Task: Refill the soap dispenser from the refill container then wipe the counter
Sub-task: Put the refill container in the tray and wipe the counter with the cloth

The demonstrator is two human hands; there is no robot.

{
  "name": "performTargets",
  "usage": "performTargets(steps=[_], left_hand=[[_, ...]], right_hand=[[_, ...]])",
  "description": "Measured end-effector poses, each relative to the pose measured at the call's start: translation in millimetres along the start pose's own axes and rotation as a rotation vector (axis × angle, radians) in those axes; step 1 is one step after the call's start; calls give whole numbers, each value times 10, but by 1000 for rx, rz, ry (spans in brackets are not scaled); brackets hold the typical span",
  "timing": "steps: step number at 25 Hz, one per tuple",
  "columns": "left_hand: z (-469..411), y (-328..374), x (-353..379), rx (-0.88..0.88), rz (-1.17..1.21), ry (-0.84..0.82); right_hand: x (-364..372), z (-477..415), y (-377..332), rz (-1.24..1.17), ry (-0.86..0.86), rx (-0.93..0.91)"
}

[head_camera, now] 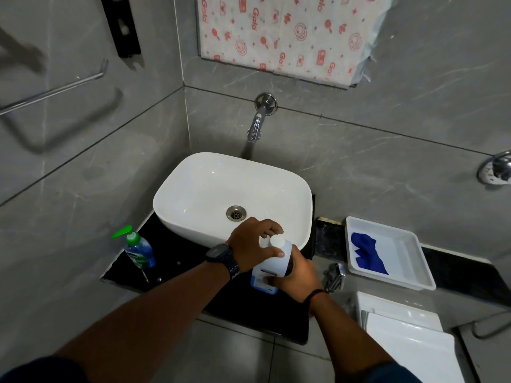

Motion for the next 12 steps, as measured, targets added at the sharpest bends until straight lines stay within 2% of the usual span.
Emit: performTargets(steps=[7, 12], left_hand=[[-178, 113, -56, 74, 100, -106], [-254, -54, -56, 19, 167, -128]], right_hand=[[-190, 9, -79, 21, -88, 3], [-564, -15, -227, -51, -83, 36]])
Point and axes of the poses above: each hand's wrist, its own z-axis away from the middle knuckle, its own x-axis out of the palm, y = z × x, the point moved 3 cm from there along -z, towards the middle knuckle, and after that the axes turned 15 degrees about x, right-handed, at the moved point
